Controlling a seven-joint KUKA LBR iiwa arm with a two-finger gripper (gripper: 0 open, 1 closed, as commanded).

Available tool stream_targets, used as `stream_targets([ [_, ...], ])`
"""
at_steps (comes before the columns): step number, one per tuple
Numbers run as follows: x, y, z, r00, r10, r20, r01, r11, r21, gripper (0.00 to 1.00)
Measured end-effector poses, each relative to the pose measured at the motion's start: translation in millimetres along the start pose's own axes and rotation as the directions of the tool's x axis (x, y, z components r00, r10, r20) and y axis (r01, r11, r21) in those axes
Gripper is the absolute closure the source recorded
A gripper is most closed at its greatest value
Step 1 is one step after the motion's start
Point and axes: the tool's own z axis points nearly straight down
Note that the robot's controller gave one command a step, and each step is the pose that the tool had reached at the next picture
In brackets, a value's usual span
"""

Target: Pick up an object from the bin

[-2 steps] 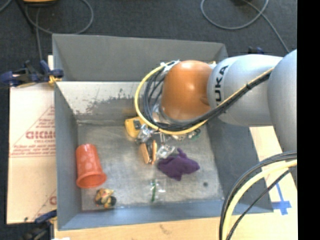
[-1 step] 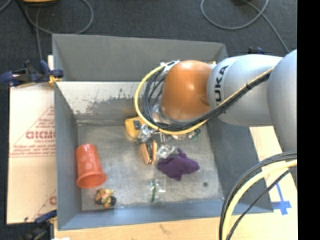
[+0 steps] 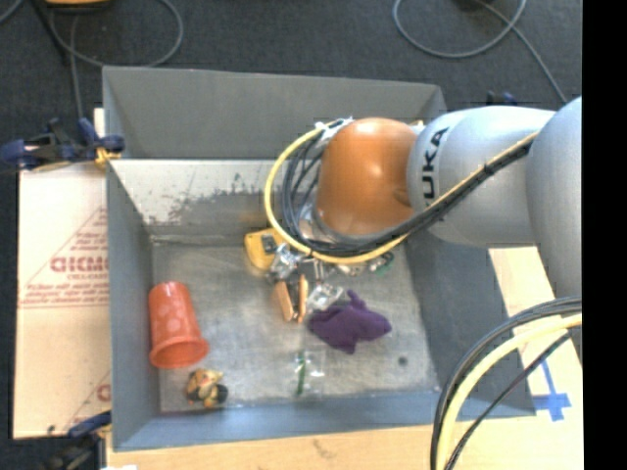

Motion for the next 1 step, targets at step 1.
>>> stream_targets([
  [1,3.2,2.4,-13.4,1.0,0.0,-0.01,0.0,1.0,-0.008,1.0],
])
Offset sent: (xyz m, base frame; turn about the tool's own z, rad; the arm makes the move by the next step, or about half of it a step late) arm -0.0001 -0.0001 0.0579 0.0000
